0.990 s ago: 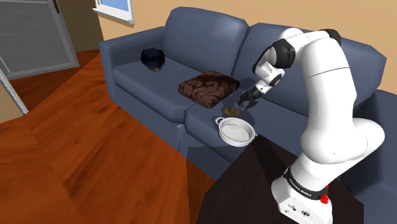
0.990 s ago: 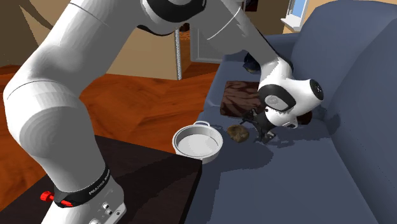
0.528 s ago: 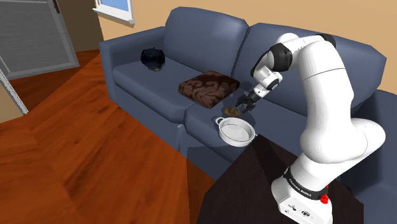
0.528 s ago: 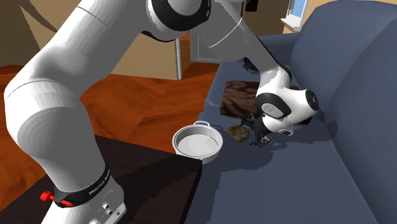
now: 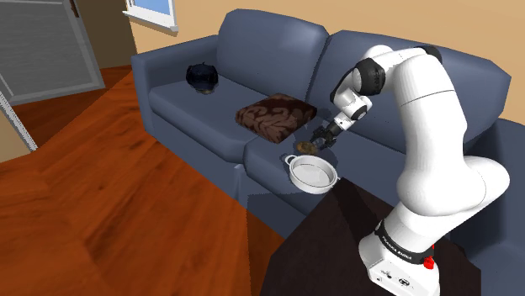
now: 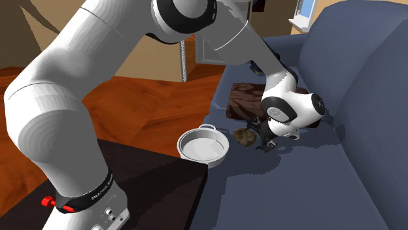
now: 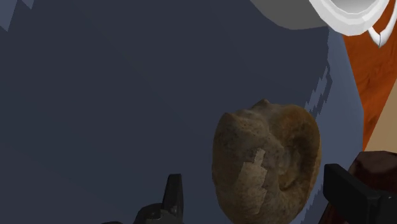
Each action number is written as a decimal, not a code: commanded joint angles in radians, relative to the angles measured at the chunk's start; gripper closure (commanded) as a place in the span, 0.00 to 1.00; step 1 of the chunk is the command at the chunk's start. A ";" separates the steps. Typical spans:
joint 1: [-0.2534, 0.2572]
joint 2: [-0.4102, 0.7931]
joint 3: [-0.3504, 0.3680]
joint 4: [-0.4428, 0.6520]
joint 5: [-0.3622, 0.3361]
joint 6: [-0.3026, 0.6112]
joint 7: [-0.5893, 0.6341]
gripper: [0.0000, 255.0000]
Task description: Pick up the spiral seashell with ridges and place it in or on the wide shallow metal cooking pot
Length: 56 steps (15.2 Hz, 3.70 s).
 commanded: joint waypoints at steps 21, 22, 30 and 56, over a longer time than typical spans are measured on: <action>0.032 -0.118 -0.043 -0.047 -0.057 -0.046 0.055 1.00; 0.035 -0.128 -0.047 -0.051 -0.063 -0.050 0.060 1.00; 0.055 -0.207 -0.077 -0.068 -0.108 -0.088 0.107 1.00; 0.273 -0.737 -0.167 -0.850 -0.173 0.260 -0.021 1.00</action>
